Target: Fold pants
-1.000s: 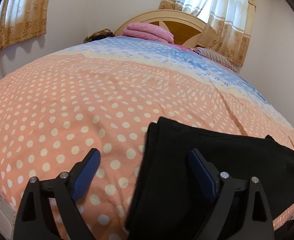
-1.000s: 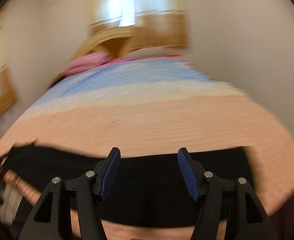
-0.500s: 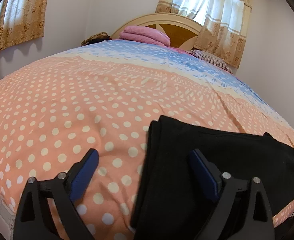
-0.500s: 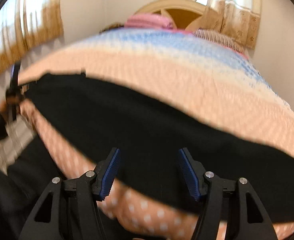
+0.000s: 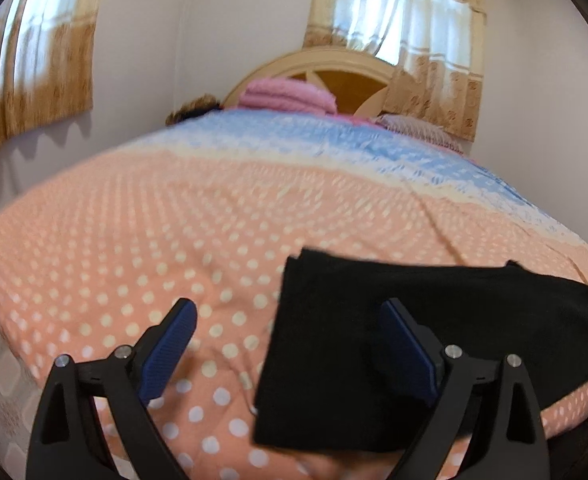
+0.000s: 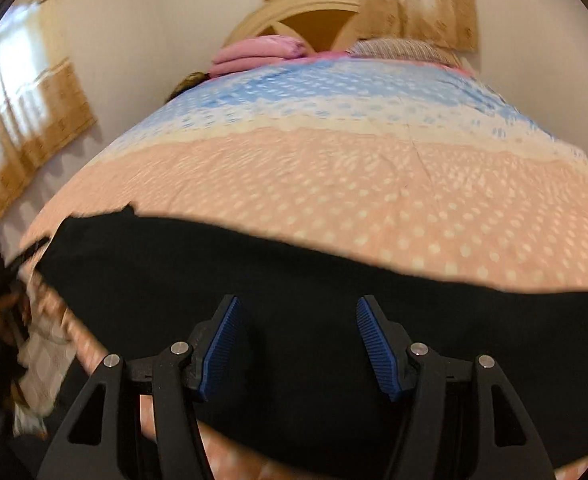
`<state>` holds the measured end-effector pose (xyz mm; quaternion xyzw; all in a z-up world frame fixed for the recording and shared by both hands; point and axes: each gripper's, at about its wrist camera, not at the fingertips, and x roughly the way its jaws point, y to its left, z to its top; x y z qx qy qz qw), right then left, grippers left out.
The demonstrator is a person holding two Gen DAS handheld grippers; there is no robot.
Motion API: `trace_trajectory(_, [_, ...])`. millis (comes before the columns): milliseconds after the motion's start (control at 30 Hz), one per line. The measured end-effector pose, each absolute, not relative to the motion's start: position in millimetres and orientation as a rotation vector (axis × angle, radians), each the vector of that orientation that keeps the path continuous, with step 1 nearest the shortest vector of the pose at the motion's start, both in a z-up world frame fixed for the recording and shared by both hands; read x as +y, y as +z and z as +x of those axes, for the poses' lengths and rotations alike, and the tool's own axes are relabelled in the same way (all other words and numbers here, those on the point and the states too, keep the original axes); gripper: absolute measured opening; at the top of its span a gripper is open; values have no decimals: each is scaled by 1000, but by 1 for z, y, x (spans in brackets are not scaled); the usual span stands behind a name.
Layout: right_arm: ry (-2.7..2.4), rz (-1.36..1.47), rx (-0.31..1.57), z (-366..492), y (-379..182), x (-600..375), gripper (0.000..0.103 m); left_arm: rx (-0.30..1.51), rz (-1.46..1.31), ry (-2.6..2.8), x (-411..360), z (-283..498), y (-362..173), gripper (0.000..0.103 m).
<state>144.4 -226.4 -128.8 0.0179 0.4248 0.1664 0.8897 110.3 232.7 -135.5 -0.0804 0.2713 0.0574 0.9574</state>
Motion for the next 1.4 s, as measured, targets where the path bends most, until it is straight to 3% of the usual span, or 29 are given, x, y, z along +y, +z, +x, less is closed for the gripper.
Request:
trace_trajectory(100, [332, 30, 998, 114, -155, -228, 63, 524, -161, 70, 218, 110, -122, 96])
trace_trajectory(200, [320, -98, 943, 91, -154, -215, 63, 527, -154, 4, 196, 117, -116, 96])
trace_trajectory(500, [327, -15, 952, 106, -150, -214, 64, 586, -53, -148, 124, 133, -124, 100])
trace_trajectory(667, [335, 85, 927, 106, -155, -244, 63, 739, 1, -101, 121, 144, -159, 100])
trace_trajectory(867, [229, 107, 782, 102, -125, -274, 65, 696, -4, -40, 141, 132, -147, 103])
trace_trajectory(1000, [149, 234, 893, 116, -151, -309, 67, 712, -51, -22, 154, 130, -154, 103])
trace_trajectory(1267, [24, 155, 802, 99, -134, -312, 67, 657, -7, -81, 116, 131, -137, 103])
trace_trajectory(1400, [-45, 124, 849, 104, -142, -327, 67, 700, 28, -79, 103, 143, -148, 103])
